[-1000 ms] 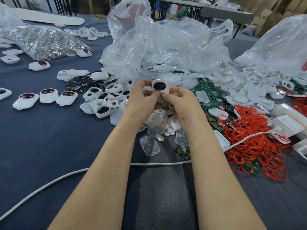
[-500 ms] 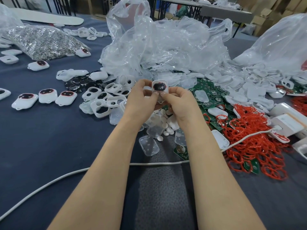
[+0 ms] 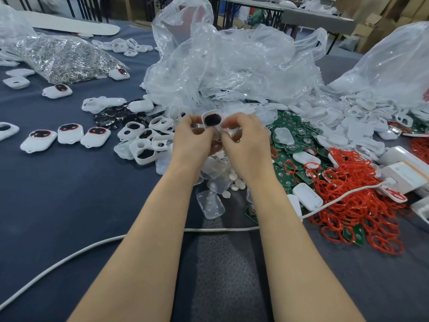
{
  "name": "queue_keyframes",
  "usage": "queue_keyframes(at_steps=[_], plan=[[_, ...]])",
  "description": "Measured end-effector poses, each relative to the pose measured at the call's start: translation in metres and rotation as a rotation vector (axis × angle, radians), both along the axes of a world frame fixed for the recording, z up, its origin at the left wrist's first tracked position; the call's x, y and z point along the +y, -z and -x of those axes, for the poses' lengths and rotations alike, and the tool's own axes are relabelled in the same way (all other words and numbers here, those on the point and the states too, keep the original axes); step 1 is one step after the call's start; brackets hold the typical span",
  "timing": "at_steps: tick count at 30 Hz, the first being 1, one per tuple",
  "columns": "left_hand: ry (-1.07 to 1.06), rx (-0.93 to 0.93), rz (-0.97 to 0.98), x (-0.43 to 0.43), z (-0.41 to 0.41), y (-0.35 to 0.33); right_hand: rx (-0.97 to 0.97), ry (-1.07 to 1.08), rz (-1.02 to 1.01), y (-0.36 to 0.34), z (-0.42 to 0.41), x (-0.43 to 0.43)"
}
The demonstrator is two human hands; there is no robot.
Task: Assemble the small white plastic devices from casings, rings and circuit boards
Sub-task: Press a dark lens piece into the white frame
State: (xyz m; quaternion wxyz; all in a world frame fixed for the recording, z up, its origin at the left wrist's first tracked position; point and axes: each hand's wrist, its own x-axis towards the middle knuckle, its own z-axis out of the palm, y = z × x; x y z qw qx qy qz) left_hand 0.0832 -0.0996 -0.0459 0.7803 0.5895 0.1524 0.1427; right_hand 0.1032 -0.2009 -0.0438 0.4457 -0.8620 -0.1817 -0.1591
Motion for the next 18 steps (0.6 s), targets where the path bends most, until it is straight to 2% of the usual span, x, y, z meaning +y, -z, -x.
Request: queue_keyframes(at_steps=[12,18], plan=[[0.016,-0.02,-0.205,-0.0037,0.0005,0.0001,0.072,0.07,-0.134,0.0016,-0.0003,0.0041],[-0.018,-0.01,-0.227,-0.0037,-0.0001,0.0003,0.017,0.057,-0.057,0.0016,0.0011,0.0047]])
